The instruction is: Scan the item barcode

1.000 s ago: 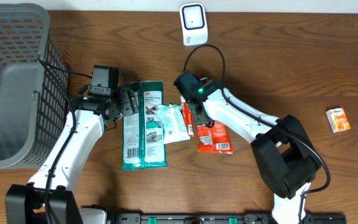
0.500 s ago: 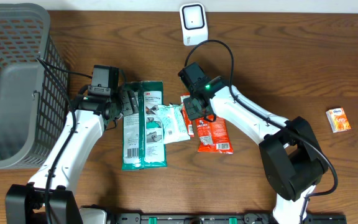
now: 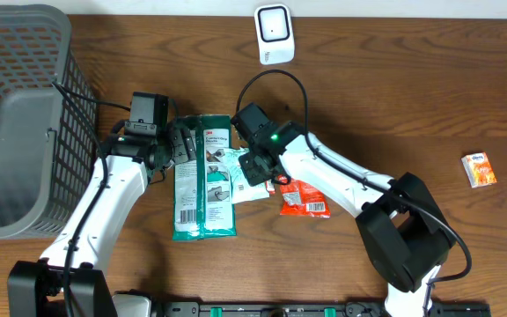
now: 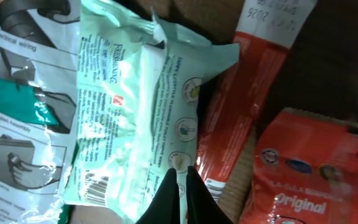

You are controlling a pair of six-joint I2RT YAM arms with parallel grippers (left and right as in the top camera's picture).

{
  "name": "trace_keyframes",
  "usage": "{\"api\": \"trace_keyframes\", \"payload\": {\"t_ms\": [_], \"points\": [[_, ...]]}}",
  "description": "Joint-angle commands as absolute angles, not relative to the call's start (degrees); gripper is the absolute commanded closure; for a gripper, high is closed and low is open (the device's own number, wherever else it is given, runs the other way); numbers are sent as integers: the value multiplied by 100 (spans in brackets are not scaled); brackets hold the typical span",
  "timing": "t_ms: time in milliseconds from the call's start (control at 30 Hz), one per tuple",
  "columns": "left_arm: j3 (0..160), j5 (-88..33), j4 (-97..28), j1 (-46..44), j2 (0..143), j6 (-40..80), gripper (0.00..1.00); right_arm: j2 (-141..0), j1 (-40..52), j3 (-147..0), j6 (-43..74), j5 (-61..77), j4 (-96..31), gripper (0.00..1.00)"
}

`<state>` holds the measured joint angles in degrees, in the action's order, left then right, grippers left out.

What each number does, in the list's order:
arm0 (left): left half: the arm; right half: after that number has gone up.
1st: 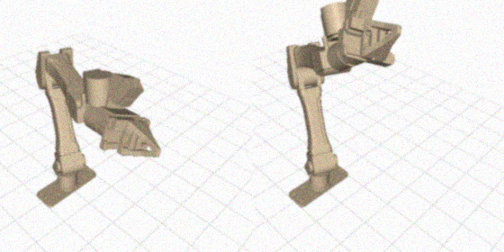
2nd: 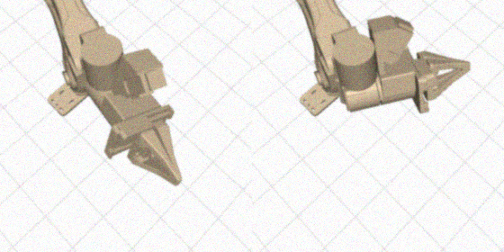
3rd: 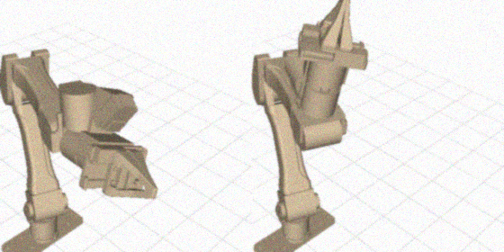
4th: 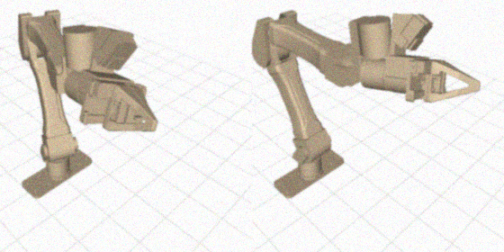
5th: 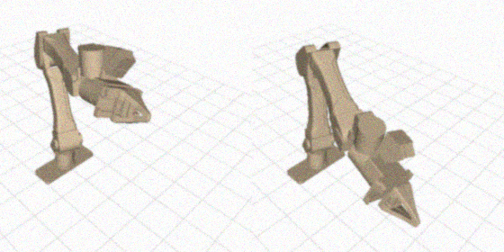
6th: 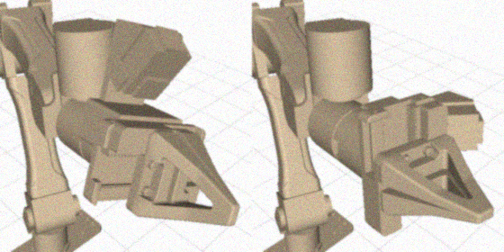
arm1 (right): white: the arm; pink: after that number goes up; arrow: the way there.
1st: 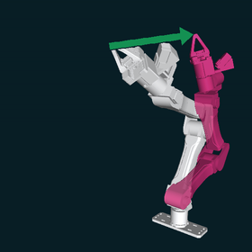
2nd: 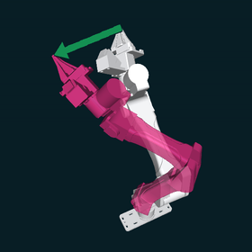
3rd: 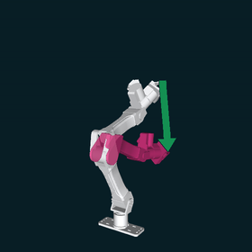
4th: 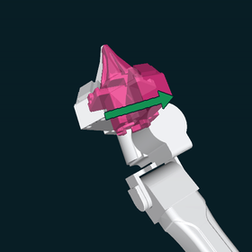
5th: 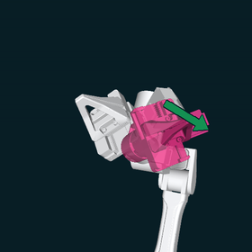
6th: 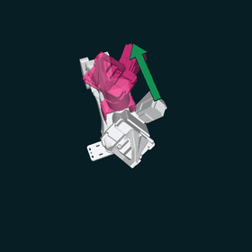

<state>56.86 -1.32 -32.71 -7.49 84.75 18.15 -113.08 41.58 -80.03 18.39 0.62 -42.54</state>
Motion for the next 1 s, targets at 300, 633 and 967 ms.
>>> {"api": "trace_keyframes", "payload": {"t_ms": [300,633,967], "points": [[5636,-84,-3269,-731,8510,1826,16,-11170,4156,-7743,1774,-880,-4294,96],[5636,-84,-3269,-731,8510,1826,16,-11170,3732,-7741,1776,-1603,-4860,95],[5636,-84,-3269,-731,8510,1826,16,-11170,2858,-7741,2104,-1603,-5867,93]]}}
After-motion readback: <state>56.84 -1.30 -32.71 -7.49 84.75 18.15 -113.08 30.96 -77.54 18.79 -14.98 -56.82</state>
